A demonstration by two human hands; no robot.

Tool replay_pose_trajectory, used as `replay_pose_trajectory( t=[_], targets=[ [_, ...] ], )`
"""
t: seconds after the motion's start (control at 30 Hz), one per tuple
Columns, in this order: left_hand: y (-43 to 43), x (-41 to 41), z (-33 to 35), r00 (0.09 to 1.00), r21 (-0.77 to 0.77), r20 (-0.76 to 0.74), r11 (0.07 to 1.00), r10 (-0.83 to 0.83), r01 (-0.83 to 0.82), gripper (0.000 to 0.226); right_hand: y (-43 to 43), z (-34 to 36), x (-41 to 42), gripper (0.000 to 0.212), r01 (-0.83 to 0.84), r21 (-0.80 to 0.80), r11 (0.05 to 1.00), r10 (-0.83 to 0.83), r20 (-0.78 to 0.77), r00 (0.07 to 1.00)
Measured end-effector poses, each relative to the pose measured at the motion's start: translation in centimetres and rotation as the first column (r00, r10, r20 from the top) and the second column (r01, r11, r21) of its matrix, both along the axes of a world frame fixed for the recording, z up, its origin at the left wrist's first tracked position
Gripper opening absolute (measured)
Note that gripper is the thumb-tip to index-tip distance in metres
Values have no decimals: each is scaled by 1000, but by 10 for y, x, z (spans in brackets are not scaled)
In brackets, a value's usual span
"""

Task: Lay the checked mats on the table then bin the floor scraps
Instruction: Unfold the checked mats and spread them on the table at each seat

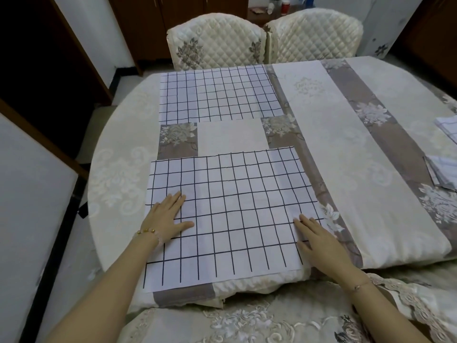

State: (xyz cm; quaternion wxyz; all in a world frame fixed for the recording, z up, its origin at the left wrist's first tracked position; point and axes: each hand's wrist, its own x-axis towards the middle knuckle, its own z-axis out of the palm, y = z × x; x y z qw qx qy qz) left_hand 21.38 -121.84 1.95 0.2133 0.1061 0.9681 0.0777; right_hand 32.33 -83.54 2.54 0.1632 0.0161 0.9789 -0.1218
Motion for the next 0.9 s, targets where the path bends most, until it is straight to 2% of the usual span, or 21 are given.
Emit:
replay_pose_trajectory(
  t=[0.1,0.17,0.23,0.37,0.5,0.57,0.67,0.73,0.83,0.9],
  targets=[
    [3,0,7,999,46,4,998,36,-36,85,0,0,-2,55,33,-75,997,-35,-29,999],
    [8,4,15,996,142,-33,986,88,-83,76,0,4,-6,46,116,-186,976,-128,-54,990],
    [14,13,28,982,278,-85,950,170,-140,61,-1,16,-8,36,236,-323,916,-263,-43,964],
    [33,46,64,939,591,9,756,343,-282,25,2,49,10,23,381,-536,753,-466,-27,884],
    [60,89,93,945,764,120,580,303,-283,14,1,78,62,16,433,-705,562,-644,-44,763],
    [77,112,103,959,808,172,524,226,-269,16,-5,85,103,18,468,-763,446,-759,-45,650],
    [106,151,118,964,858,257,443,70,-261,17,-20,88,181,17,446,-871,205,-920,-16,392],
    [129,180,128,960,881,273,417,-59,-225,16,-33,80,239,17,441,-897,35,-965,84,246],
    [168,222,139,934,913,263,376,-240,-160,16,-55,40,327,18,536,-821,-195,-962,266,58],
    [197,249,141,903,930,210,363,-375,-65,18,-79,4,386,20,621,-708,-338,-914,404,-37]
  ],
)
